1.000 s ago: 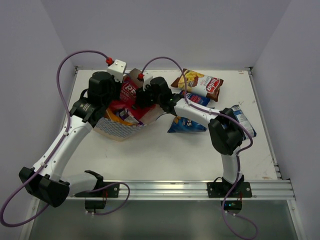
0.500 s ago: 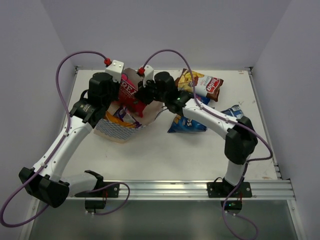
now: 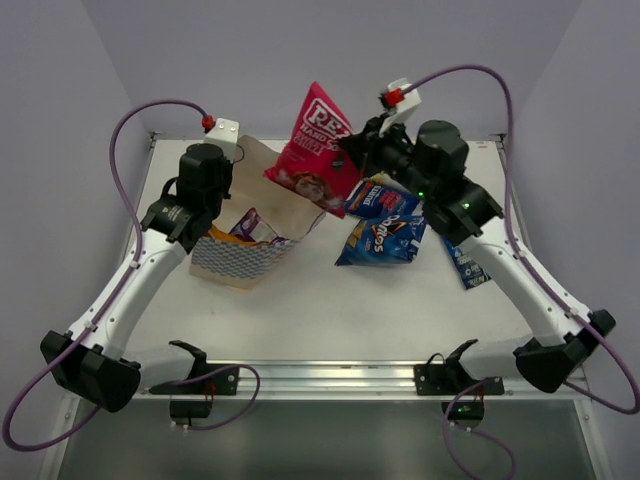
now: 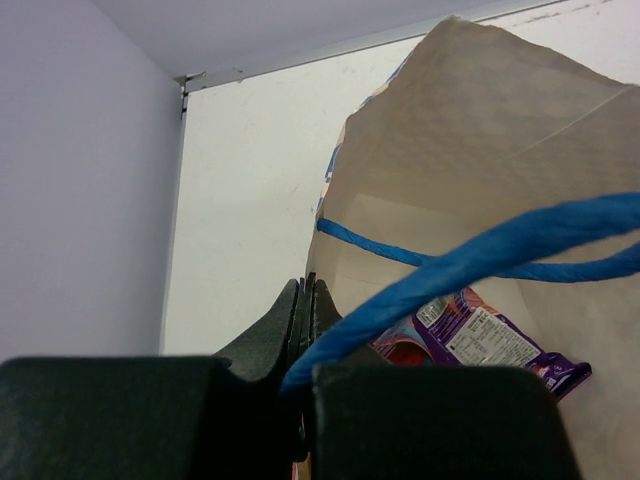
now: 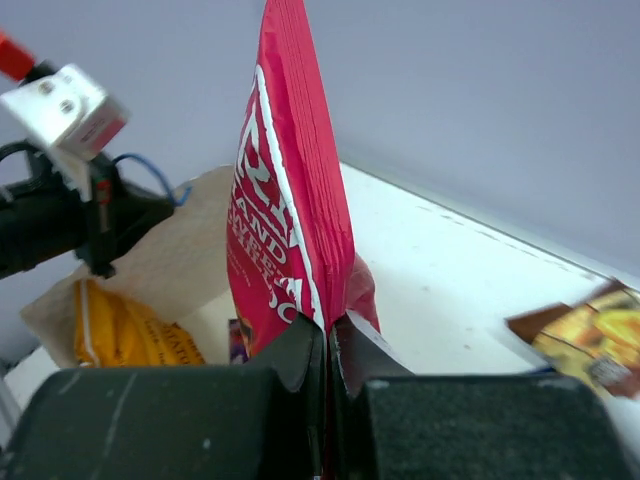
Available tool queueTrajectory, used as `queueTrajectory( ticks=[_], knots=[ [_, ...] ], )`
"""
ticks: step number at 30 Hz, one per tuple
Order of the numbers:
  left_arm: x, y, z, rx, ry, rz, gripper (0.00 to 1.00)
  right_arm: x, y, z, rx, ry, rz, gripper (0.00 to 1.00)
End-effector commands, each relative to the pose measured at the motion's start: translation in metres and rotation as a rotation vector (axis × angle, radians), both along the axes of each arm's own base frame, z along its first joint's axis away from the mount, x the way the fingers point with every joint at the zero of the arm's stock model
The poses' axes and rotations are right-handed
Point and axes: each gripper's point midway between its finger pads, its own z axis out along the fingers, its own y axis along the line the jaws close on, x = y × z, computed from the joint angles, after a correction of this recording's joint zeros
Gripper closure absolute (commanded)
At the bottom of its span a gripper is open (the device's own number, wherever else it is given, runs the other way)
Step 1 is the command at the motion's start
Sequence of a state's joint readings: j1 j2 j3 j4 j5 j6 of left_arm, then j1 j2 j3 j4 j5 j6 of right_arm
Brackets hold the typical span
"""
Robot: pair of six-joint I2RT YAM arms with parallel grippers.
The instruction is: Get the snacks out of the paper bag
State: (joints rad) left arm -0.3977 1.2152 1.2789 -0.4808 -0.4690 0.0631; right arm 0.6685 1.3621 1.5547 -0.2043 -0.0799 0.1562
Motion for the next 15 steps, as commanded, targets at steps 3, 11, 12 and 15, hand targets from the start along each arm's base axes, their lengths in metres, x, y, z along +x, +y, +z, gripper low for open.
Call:
queueTrajectory(
  ticks=[3,11,12,15],
  knots=[
    [0.006,0.009,0.014,-0.016,-0.045,0.058,1.00,0.012,-0.123,0.046,0.150,-0.028,-0.369,1.00],
    [0.007,0.002,0.015,-0.036,-0.043,0.020,1.00,0.070,-0.261,-0.001,0.175,0.082,-0.816,1.00],
    [0.006,0.001,0.015,-0.036,-0.044,0.015,1.00,0.079,-0.274,-0.008,0.174,0.099,-0.860,1.00],
    [0.004,0.000,0.017,-0.040,-0.047,0.004,1.00,0.113,-0.310,-0.042,0.171,0.181,-0.982,1.00]
  ],
)
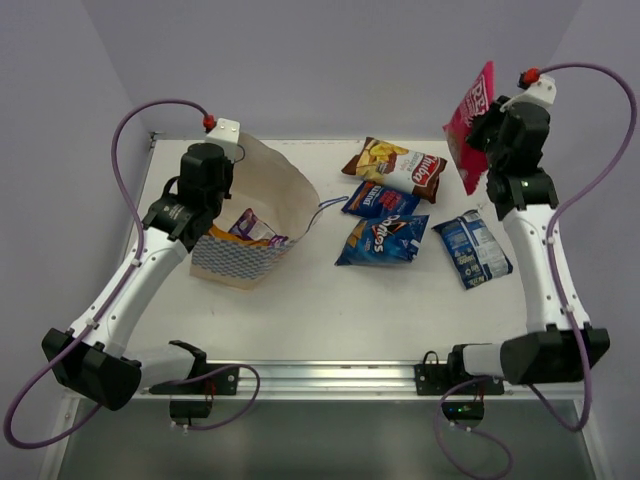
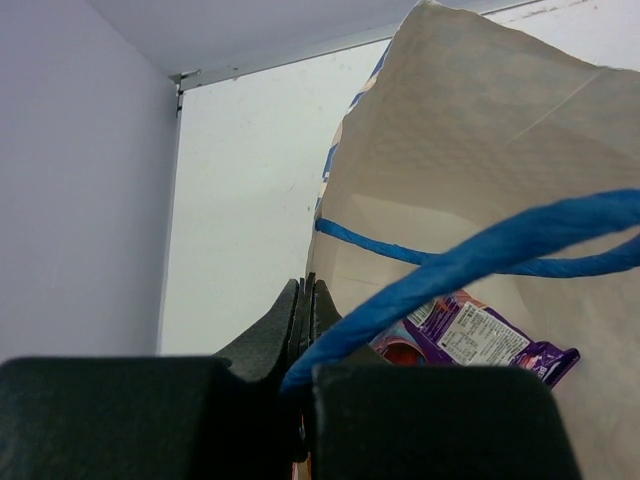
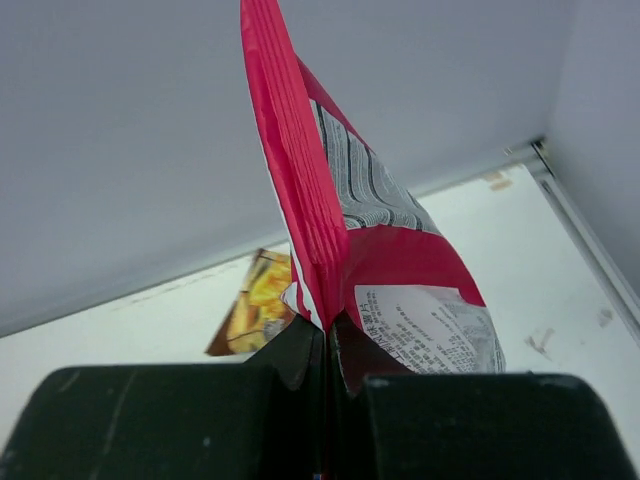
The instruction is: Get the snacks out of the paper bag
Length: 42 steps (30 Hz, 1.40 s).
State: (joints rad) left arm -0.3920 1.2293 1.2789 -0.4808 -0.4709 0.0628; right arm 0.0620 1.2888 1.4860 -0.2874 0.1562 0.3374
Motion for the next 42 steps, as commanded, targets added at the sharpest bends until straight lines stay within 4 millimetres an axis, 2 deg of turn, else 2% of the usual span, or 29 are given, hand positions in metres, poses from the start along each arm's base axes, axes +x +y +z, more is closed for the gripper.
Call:
queueTrajectory(
  ticks=[1,2,4,5,7,9,11,13,15,17,18,20,21,24,25,26,28,29,31,32,34,35,36,37,38,39,40,41,42],
  knots=[
    [0.001,-0.002,0.022,-0.047,-0.063,-0.005,1.00,0.034,-0.055,-0.031,0.061,0.060,-0.208,1.00],
    [0.001,-0.002,0.023,-0.049,-0.064,-0.008,1.00,0.048,-0.064,-0.052,0.063,0.105,-0.242,1.00],
    [0.000,-0.003,0.024,-0.054,-0.067,-0.016,1.00,0.059,-0.085,-0.065,0.081,0.124,-0.319,1.00],
    [-0.001,-0.003,0.023,-0.053,-0.066,-0.019,1.00,0.072,-0.090,-0.087,0.086,0.168,-0.332,1.00],
    [0.000,-0.004,0.022,-0.057,-0.065,-0.025,1.00,0.086,-0.100,-0.102,0.130,0.188,-0.345,1.00],
    [0.000,-0.005,0.020,-0.058,-0.059,-0.028,1.00,0.106,-0.095,-0.127,0.177,0.236,-0.274,1.00],
    [0.000,-0.006,0.019,-0.057,-0.055,-0.034,1.00,0.121,-0.077,-0.137,0.225,0.241,-0.138,1.00],
    [-0.001,-0.006,0.019,-0.057,-0.055,-0.034,1.00,0.129,-0.073,-0.149,0.262,0.245,-0.096,1.00],
    [0.000,-0.007,0.019,-0.060,-0.054,-0.040,1.00,0.128,-0.072,-0.163,0.311,0.255,-0.039,1.00],
    [0.000,-0.009,0.019,-0.063,-0.051,-0.050,1.00,0.125,-0.082,-0.174,0.394,0.264,-0.066,1.00],
    [0.000,-0.010,0.019,-0.064,-0.053,-0.053,1.00,0.118,-0.097,-0.189,0.432,0.288,-0.099,1.00],
    [0.001,-0.012,0.019,-0.064,-0.053,-0.065,1.00,0.104,-0.118,-0.210,0.502,0.326,-0.170,0.91],
    [0.001,-0.012,0.020,-0.059,-0.055,-0.070,1.00,0.097,-0.126,-0.219,0.506,0.349,-0.213,0.79],
    [0.003,-0.014,0.027,-0.051,-0.074,-0.086,1.00,0.080,-0.141,-0.219,0.449,0.369,-0.292,0.54],
    [0.005,-0.014,0.030,-0.051,-0.086,-0.088,1.00,0.071,-0.147,-0.222,0.424,0.397,-0.337,0.36],
    [0.006,-0.016,0.034,-0.052,-0.095,-0.097,1.00,0.065,-0.151,-0.215,0.405,0.392,-0.363,0.29],
    [0.009,-0.018,0.039,-0.042,-0.112,-0.112,1.00,0.049,-0.156,-0.213,0.374,0.427,-0.413,0.18],
    [0.011,-0.020,0.042,-0.042,-0.116,-0.124,1.00,0.040,-0.163,-0.203,0.348,0.414,-0.457,0.11],
    [0.014,-0.025,0.044,-0.036,-0.122,-0.155,1.00,0.025,-0.165,-0.198,0.310,0.436,-0.478,0.09],
    [0.017,-0.027,0.046,-0.026,-0.123,-0.166,1.00,0.018,-0.160,-0.184,0.283,0.417,-0.472,0.07],
    [0.020,-0.032,0.049,-0.021,-0.134,-0.197,1.00,0.005,-0.150,-0.174,0.233,0.435,-0.451,0.06],
    [0.022,-0.034,0.049,-0.012,-0.134,-0.204,1.00,0.002,-0.132,-0.174,0.221,0.441,-0.394,0.05],
    [0.023,-0.035,0.053,-0.011,-0.142,-0.213,1.00,-0.007,-0.120,-0.154,0.204,0.395,-0.360,0.05],
    [0.025,-0.039,0.055,-0.013,-0.148,-0.232,1.00,-0.010,-0.106,-0.146,0.184,0.378,-0.313,0.05],
    [0.026,-0.040,0.055,0.001,-0.149,-0.243,1.00,-0.011,-0.073,-0.149,0.174,0.381,-0.212,0.05],
    [0.027,-0.041,0.056,0.004,-0.153,-0.251,1.00,-0.017,-0.053,-0.127,0.166,0.312,-0.143,0.05],
    [0.028,-0.044,0.058,0.005,-0.160,-0.266,1.00,-0.020,-0.032,-0.121,0.149,0.292,-0.074,0.05],
    [0.029,-0.044,0.060,0.015,-0.166,-0.276,1.00,-0.026,0.013,-0.119,0.126,0.286,0.049,0.05],
    [0.029,-0.045,0.061,0.020,-0.170,-0.283,1.00,-0.029,0.039,-0.107,0.112,0.243,0.143,0.06]
  ],
)
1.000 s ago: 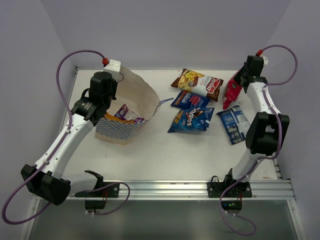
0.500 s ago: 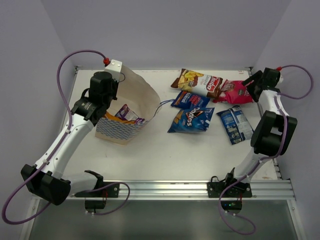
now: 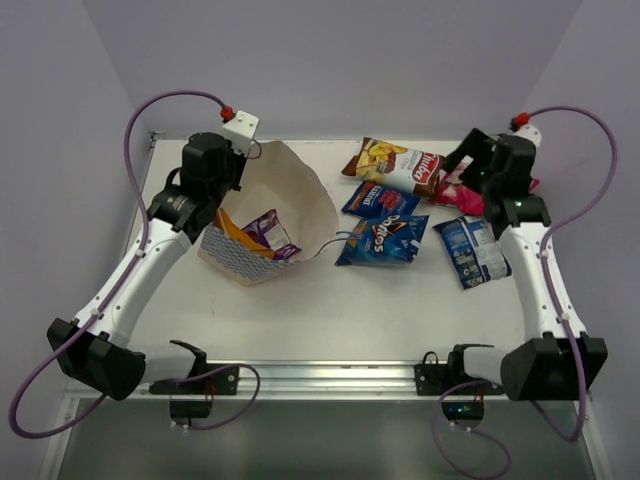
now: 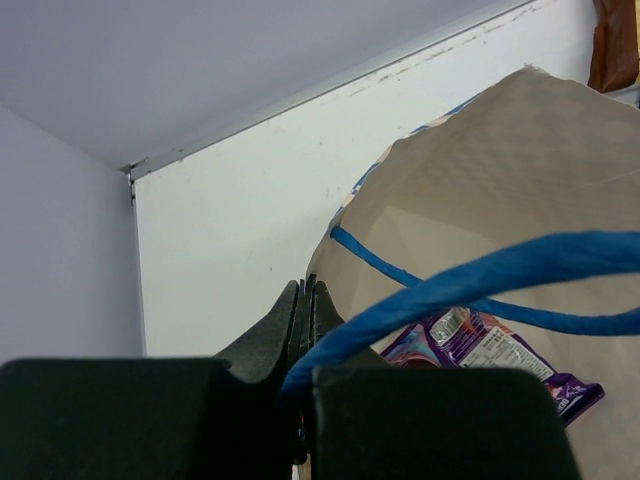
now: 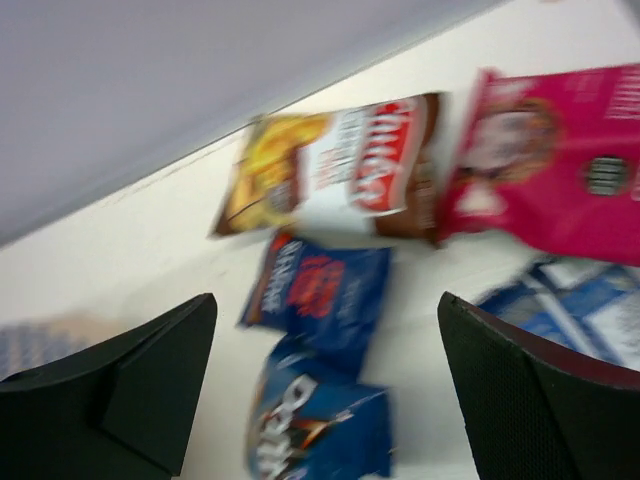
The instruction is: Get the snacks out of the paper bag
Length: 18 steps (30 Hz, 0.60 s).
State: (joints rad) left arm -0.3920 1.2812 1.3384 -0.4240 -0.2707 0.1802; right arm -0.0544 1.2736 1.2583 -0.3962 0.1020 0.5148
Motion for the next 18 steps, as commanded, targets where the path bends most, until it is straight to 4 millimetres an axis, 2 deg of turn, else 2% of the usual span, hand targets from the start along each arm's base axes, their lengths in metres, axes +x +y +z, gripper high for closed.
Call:
queueTrajectory(
  ticks=[1,2,4,5,7,8,10,11,13,14,16,17,18],
  knots=[
    [0.011,-0.009,0.049,-0.009,-0.154,-0.069,1.00,-0.021,0.093,0.031,-0.054,-0.120,0.331,0.06],
    [0.011,-0.009,0.051,0.005,-0.161,-0.078,1.00,-0.033,0.135,0.036,-0.051,-0.146,0.447,0.06],
    [0.012,-0.010,0.053,0.011,-0.170,-0.084,1.00,-0.050,0.184,0.056,-0.032,-0.228,0.613,0.07],
    [0.012,-0.010,0.054,0.022,-0.171,-0.088,1.00,-0.069,0.223,0.064,-0.019,-0.255,0.722,0.08],
    [0.013,-0.008,0.056,0.028,-0.184,-0.081,1.00,-0.087,0.262,0.077,0.001,-0.302,0.836,0.09],
    [0.013,-0.007,0.056,0.036,-0.187,-0.082,1.00,-0.103,0.297,0.077,0.017,-0.303,0.923,0.09],
    [0.013,-0.007,0.060,0.039,-0.202,-0.081,1.00,-0.113,0.330,0.079,0.038,-0.317,0.991,0.10],
    [0.012,-0.006,0.061,0.046,-0.210,-0.082,1.00,-0.122,0.358,0.073,0.045,-0.296,1.049,0.10],
    [0.012,-0.003,0.067,0.055,-0.233,-0.071,1.00,-0.129,0.387,0.069,0.059,-0.289,1.103,0.11],
    [0.012,-0.001,0.070,0.065,-0.243,-0.067,1.00,-0.136,0.411,0.062,0.060,-0.274,1.148,0.11],
    [0.012,0.000,0.074,0.067,-0.254,-0.062,1.00,-0.141,0.434,0.059,0.060,-0.274,1.191,0.11],
    [0.012,0.000,0.076,0.059,-0.259,-0.062,1.00,-0.146,0.447,0.066,0.067,-0.287,1.210,0.11],
    [0.011,-0.001,0.077,0.052,-0.261,-0.067,1.00,-0.143,0.461,0.048,0.057,-0.248,1.222,0.11]
  ],
)
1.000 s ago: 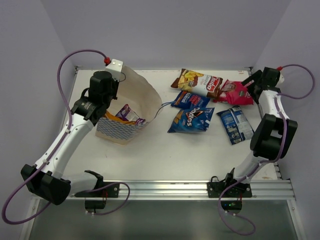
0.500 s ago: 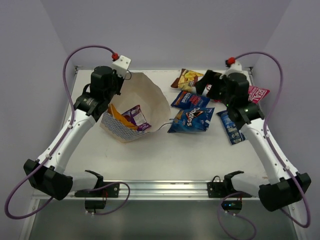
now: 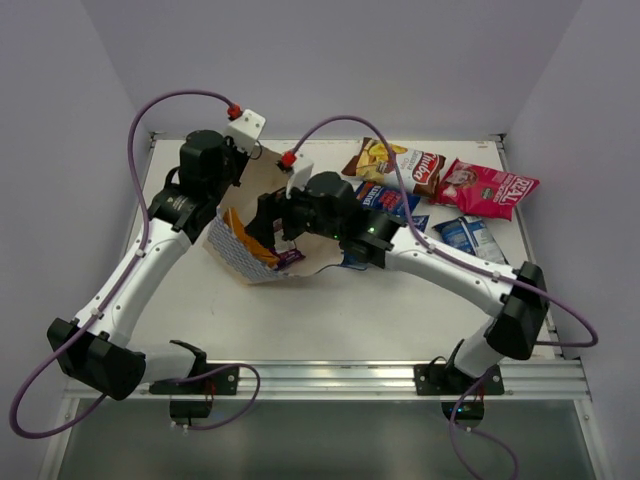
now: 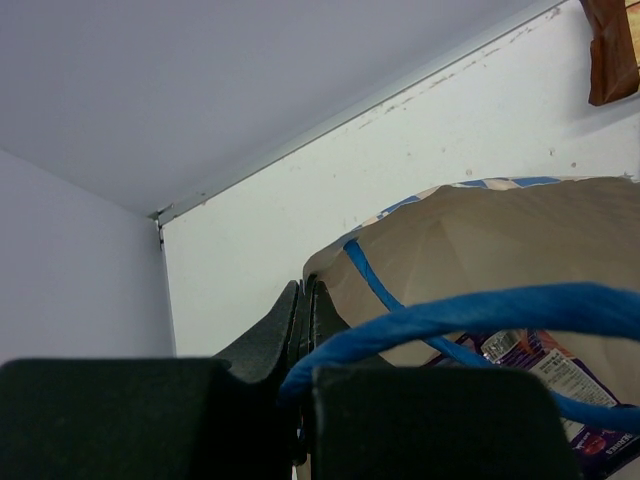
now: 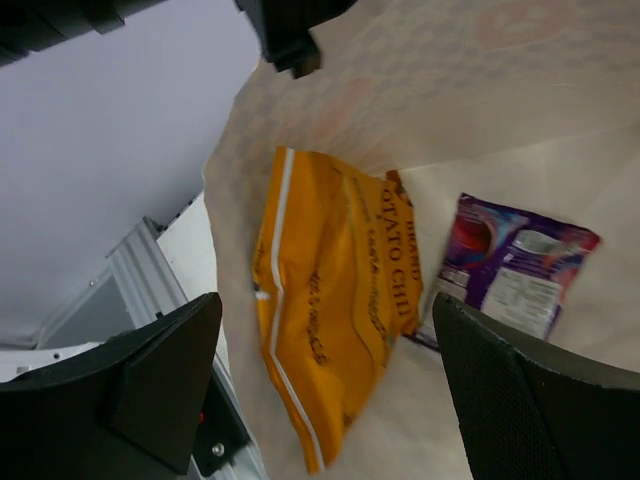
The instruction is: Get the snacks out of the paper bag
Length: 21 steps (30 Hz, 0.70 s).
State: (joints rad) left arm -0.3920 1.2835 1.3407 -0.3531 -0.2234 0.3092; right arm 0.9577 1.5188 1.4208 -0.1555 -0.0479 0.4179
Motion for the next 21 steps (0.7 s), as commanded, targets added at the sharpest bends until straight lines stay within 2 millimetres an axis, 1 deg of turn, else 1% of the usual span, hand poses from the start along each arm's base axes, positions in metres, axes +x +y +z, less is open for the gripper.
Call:
queueTrajectory(
  ticks=[1,2,3,5,6,7,9,10,12,13,15,16,18,19,21],
  knots=[
    [0.001,0.003,0.059,-0.043,-0.177,-0.004,1.00,-0.001,0.038,0.018,0.055,-0.040,0.049,0.11],
    [-0.001,0.002,0.059,-0.058,-0.176,-0.008,1.00,-0.001,0.046,0.016,0.055,-0.031,0.050,0.11],
    [-0.003,0.001,0.053,-0.063,-0.163,-0.015,1.00,0.003,0.053,0.004,0.052,-0.010,0.040,0.11],
    [-0.010,-0.001,0.050,-0.090,-0.154,-0.026,1.00,0.004,0.059,-0.007,0.047,0.006,0.038,0.11],
    [-0.012,-0.002,0.045,-0.097,-0.140,-0.031,1.00,0.006,0.062,-0.009,0.051,0.013,0.036,0.12],
    [-0.016,-0.003,0.037,-0.103,-0.126,-0.043,1.00,0.005,0.065,-0.018,0.039,0.025,0.043,0.12],
    [-0.021,-0.004,0.029,-0.122,-0.103,-0.046,1.00,0.003,0.070,-0.024,0.034,0.033,0.062,0.12],
    [-0.024,-0.004,0.022,-0.124,-0.088,-0.050,1.00,0.002,0.074,-0.032,0.022,0.043,0.069,0.12],
    [-0.027,-0.005,0.016,-0.133,-0.069,-0.055,1.00,0.000,0.077,-0.040,0.015,0.058,0.084,0.12],
    [-0.029,-0.005,0.014,-0.139,-0.063,-0.054,1.00,-0.001,0.079,-0.048,0.005,0.070,0.088,0.12],
    [-0.031,-0.005,0.013,-0.146,-0.055,-0.055,1.00,-0.003,0.081,-0.054,-0.004,0.081,0.103,0.12],
    [-0.032,-0.005,0.014,-0.151,-0.057,-0.056,1.00,-0.006,0.082,-0.060,-0.013,0.091,0.117,0.13],
    [-0.034,-0.004,0.016,-0.154,-0.062,-0.054,1.00,-0.010,0.084,-0.066,-0.021,0.102,0.134,0.14],
    [-0.034,-0.004,0.017,-0.156,-0.062,-0.051,1.00,-0.012,0.084,-0.070,-0.027,0.110,0.141,0.17],
    [-0.033,-0.003,0.018,-0.163,-0.063,-0.044,1.00,-0.012,0.085,-0.078,-0.037,0.121,0.143,0.19]
  ],
)
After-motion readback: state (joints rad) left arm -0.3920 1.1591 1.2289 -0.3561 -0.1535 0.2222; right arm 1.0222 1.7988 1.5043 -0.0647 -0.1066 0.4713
